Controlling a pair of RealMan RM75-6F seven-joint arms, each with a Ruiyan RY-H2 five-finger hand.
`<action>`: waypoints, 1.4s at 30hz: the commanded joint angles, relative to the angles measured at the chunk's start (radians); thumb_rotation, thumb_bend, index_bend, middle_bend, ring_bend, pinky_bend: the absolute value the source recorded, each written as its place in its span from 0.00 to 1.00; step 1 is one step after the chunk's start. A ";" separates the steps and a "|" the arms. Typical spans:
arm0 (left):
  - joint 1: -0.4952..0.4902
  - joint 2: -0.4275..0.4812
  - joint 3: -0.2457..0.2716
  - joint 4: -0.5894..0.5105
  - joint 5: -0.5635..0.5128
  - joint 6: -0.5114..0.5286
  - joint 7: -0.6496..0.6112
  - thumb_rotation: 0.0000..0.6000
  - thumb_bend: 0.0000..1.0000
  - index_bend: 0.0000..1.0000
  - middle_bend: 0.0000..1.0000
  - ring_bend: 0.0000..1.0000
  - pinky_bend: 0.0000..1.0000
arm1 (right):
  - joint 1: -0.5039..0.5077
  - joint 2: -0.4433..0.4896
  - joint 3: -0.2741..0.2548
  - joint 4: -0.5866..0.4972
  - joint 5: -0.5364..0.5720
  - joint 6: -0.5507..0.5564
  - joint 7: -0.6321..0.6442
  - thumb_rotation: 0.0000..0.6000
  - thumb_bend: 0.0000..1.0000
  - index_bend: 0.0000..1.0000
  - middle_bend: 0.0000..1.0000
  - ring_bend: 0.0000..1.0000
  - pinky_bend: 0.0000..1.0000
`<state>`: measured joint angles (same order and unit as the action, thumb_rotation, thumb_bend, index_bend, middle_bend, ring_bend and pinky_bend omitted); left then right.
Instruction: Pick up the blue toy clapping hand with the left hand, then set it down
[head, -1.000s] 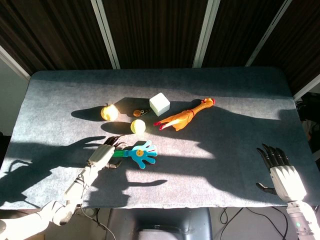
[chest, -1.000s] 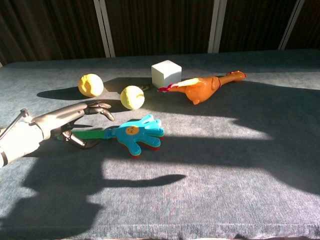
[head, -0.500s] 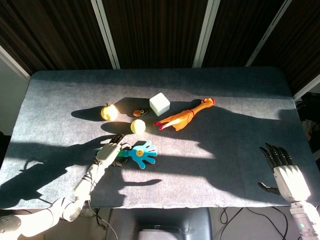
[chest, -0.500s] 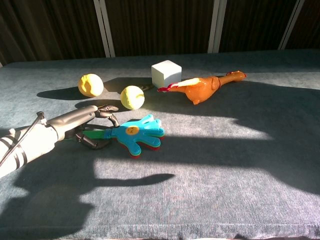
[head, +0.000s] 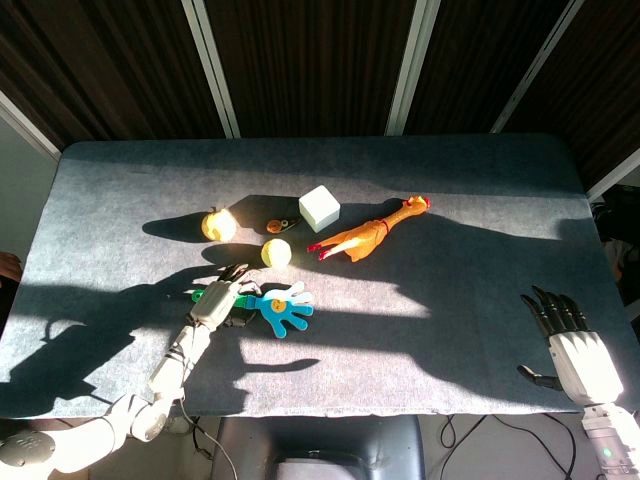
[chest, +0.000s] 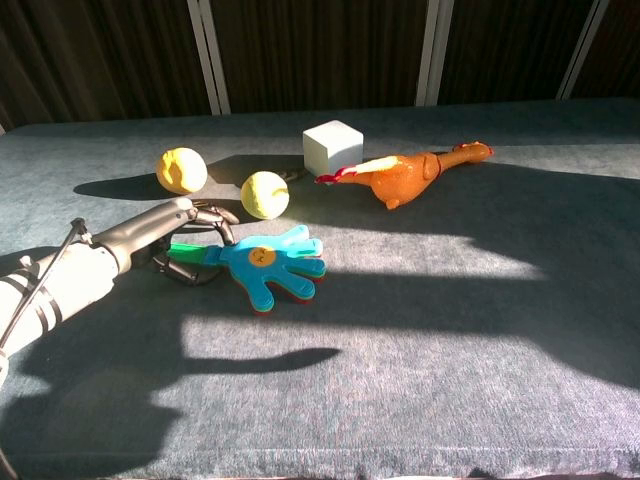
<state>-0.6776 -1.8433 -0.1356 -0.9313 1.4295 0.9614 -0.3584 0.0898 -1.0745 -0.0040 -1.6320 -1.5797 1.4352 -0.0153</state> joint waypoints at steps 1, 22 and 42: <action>0.012 -0.019 -0.001 0.024 0.013 0.042 -0.080 1.00 0.41 0.77 0.23 0.01 0.00 | 0.000 0.001 -0.001 0.000 -0.002 -0.001 0.002 1.00 0.19 0.00 0.00 0.00 0.00; 0.089 0.041 -0.055 -0.043 0.098 0.409 -0.854 1.00 0.59 0.81 0.78 0.70 0.79 | 0.001 0.016 -0.008 -0.010 -0.016 0.002 0.037 1.00 0.19 0.00 0.00 0.00 0.00; 0.070 0.072 0.127 0.086 0.221 0.275 -0.613 1.00 0.58 0.81 0.79 0.70 0.77 | 0.007 0.018 -0.011 -0.024 -0.007 -0.022 0.045 1.00 0.19 0.00 0.00 0.00 0.00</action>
<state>-0.5878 -1.7436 -0.0948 -0.9717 1.6012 1.3256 -1.1943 0.0963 -1.0566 -0.0141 -1.6555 -1.5858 1.4143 0.0280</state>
